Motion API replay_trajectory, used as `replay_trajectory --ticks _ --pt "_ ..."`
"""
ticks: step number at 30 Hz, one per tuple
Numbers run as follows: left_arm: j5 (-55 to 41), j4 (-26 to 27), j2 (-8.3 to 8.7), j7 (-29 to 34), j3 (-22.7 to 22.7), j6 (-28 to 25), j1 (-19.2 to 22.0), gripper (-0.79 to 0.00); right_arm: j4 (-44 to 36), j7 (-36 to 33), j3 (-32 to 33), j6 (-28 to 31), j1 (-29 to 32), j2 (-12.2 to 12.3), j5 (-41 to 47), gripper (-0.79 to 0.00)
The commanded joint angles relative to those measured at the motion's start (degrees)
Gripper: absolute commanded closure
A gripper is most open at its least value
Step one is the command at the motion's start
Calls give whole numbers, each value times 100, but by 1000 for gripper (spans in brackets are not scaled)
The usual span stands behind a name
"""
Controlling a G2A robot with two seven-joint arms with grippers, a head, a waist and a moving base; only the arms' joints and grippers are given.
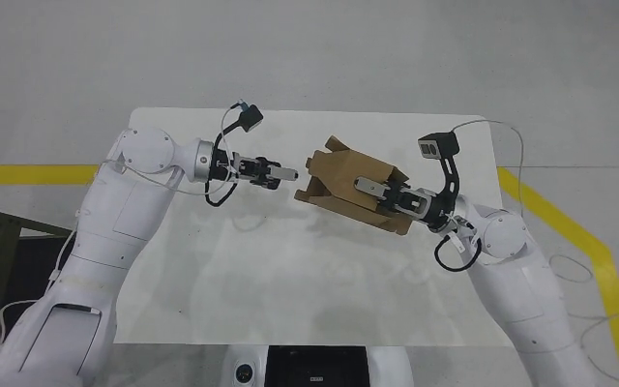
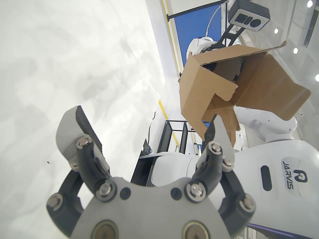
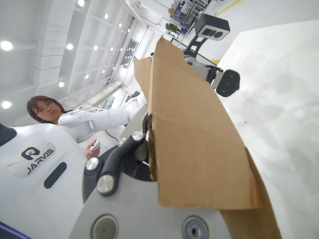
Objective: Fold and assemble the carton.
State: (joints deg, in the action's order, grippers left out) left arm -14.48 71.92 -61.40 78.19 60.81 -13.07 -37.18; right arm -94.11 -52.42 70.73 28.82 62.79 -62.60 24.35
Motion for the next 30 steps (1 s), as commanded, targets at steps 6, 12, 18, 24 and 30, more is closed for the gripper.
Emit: replay_trajectory --ticks 6,12,18,24,30 --pt "43 182 -5 39 -136 62 -19 -785 -56 -13 -140 -103 -31 -22 -34 0" --pt "-16 198 -48 41 -311 57 57 -785 -37 -75 -174 -123 -51 -30 27 0" --pt "-87 157 -68 40 -384 56 128 -785 -55 -213 -183 -128 -34 -29 141 0" --pt "-153 101 -90 12 -448 36 207 -785 -107 -424 -225 -126 -13 -28 257 0" --pt "-202 68 -125 11 -547 -6 311 -785 -156 -486 -282 -139 -22 -37 281 0"
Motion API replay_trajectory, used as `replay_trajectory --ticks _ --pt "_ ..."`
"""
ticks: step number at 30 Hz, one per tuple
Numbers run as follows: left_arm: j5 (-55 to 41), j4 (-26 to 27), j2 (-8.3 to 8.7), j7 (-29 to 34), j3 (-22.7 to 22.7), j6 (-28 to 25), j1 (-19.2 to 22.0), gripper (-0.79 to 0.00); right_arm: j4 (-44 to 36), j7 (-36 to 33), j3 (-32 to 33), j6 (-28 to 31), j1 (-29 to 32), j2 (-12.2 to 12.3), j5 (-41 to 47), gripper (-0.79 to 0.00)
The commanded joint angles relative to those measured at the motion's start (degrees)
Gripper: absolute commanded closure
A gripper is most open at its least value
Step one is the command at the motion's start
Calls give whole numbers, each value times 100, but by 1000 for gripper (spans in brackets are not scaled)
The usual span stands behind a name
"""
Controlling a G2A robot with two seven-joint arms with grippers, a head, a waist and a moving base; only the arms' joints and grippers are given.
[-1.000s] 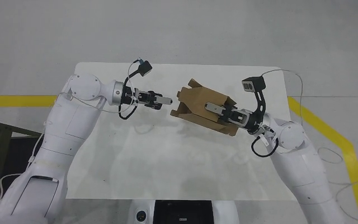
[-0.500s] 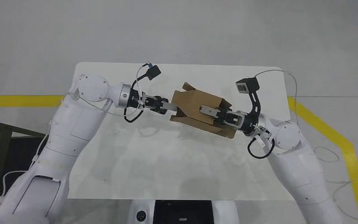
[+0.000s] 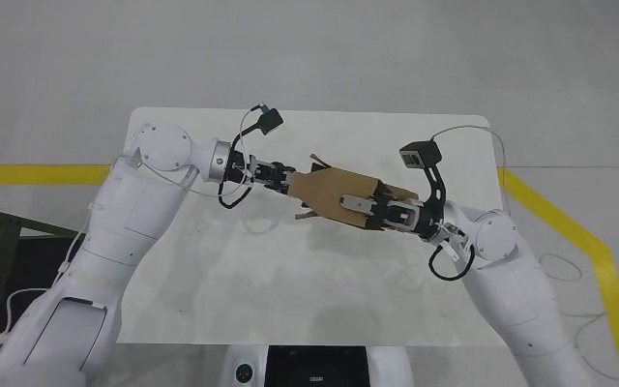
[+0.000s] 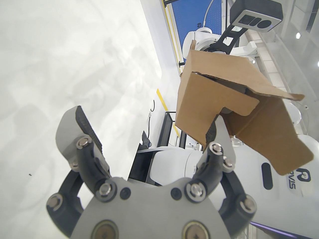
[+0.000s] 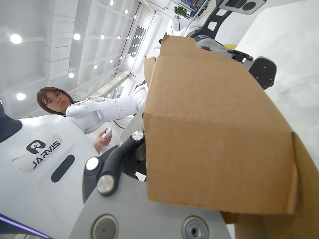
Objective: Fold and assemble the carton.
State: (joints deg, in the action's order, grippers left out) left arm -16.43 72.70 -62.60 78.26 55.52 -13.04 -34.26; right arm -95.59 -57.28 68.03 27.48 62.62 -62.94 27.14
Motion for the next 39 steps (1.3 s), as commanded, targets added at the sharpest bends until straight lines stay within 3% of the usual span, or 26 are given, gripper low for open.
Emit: replay_trajectory --ticks 1,19,39 --pt "-10 -21 -11 8 -35 -15 36 -785 -16 2 -24 -9 -9 -5 1 0" --pt "-99 -134 -69 54 -210 -107 187 -785 -61 209 -203 -114 -75 -58 -60 0" --pt "-112 -77 -24 43 -123 -99 79 -785 69 332 0 -208 -6 -66 295 0"
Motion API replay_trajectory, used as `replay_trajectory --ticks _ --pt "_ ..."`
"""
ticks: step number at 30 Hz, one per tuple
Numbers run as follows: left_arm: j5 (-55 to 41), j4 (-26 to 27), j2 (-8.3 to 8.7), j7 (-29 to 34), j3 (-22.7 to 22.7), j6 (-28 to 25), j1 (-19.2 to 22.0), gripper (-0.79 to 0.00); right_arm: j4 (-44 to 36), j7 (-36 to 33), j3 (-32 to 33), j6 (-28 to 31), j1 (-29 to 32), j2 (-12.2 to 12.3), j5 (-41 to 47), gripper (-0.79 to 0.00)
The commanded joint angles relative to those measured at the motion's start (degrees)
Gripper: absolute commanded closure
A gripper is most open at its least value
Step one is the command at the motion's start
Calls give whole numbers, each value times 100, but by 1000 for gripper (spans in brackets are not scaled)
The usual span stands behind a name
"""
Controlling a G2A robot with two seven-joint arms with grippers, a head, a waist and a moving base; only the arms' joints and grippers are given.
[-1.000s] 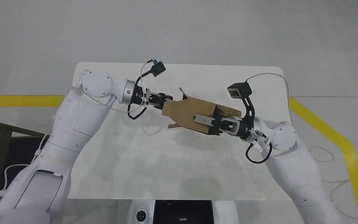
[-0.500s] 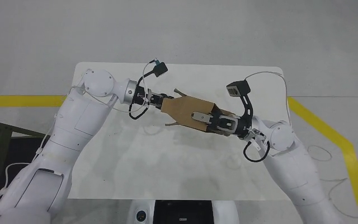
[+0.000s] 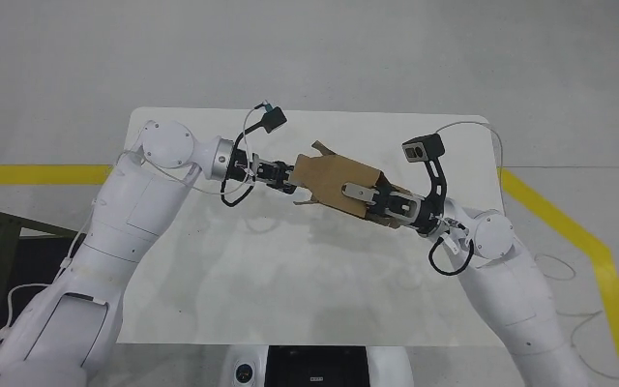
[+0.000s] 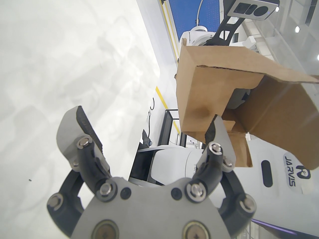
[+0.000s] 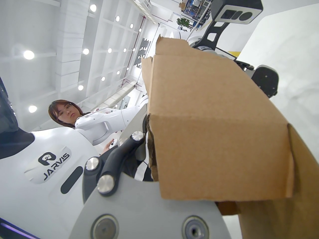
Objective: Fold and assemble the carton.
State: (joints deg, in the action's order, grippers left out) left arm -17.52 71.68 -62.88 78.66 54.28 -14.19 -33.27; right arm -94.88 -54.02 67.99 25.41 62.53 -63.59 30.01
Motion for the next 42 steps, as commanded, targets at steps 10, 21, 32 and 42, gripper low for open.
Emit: replay_trajectory --ticks 10,21,32,42 --pt "49 127 36 -30 54 43 -96 -785 19 269 101 -6 79 -20 144 0" --pt "108 372 82 13 54 187 -305 -785 9 592 224 -119 103 -34 39 0" --pt "10 348 101 -59 169 130 -233 -785 -37 544 75 -146 170 -59 -247 0" --pt "-63 351 90 -27 111 148 -215 -785 -86 346 -26 -181 92 -74 -424 0"
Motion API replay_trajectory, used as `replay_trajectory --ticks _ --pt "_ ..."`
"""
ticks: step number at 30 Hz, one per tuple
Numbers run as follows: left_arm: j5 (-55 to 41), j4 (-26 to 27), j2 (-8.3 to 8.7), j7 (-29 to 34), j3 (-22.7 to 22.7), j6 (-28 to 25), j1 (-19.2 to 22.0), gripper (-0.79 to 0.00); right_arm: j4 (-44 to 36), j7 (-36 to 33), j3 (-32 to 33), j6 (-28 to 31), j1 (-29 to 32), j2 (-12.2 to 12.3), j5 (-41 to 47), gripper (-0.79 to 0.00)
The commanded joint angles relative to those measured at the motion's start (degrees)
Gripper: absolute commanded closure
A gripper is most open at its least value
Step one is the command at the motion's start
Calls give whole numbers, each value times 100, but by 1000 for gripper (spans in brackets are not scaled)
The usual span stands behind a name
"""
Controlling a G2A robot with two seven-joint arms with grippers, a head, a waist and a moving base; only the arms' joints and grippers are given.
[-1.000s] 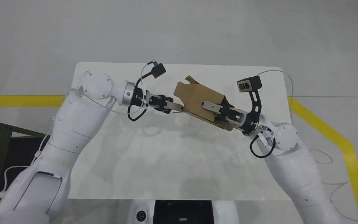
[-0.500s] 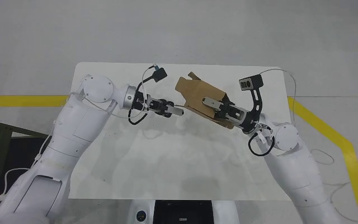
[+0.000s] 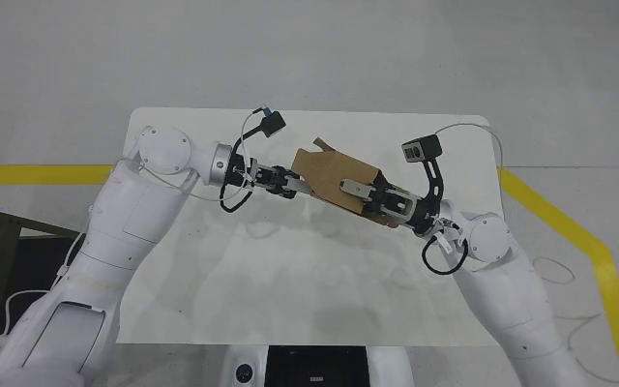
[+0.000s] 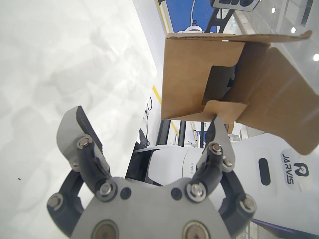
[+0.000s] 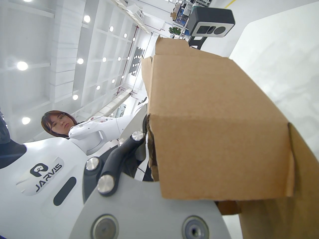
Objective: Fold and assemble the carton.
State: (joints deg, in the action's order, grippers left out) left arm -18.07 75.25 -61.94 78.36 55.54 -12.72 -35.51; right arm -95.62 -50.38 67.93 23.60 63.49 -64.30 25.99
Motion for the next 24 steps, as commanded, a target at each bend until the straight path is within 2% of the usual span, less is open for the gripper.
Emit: replay_trajectory --ticks 1,24 --pt "-19 -16 -8 0 -23 -5 16 -785 -21 -21 -37 -2 -7 -6 -33 0" --pt "-117 -251 -70 111 -200 -44 229 -785 115 -240 19 -7 -52 -11 10 0"
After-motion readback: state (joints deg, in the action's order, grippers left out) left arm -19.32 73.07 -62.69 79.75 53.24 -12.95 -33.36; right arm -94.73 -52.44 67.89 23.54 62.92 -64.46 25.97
